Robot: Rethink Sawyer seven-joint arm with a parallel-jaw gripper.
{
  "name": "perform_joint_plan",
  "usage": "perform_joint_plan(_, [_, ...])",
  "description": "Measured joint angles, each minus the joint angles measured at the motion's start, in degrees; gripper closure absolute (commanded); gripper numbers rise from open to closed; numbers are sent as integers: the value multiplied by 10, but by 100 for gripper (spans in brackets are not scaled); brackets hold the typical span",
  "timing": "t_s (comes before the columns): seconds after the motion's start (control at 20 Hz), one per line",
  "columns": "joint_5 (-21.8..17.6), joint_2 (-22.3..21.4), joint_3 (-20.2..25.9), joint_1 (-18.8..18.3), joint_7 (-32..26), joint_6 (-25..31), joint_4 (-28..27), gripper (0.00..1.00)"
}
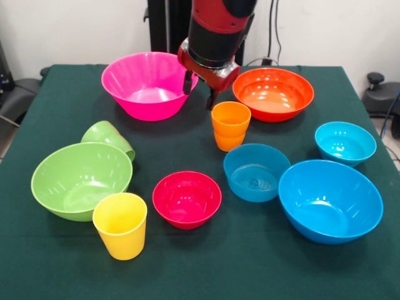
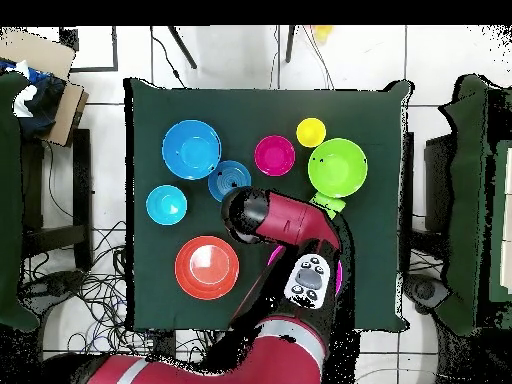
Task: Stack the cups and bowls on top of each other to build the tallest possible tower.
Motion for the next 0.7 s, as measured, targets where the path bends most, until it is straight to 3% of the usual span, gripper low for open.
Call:
perform_joint_plan(0.25, [0,-9,0,-4,0,0,2,0])
perform_joint_plan(0.7, [-11,-26,0,-55,0,0,7,0])
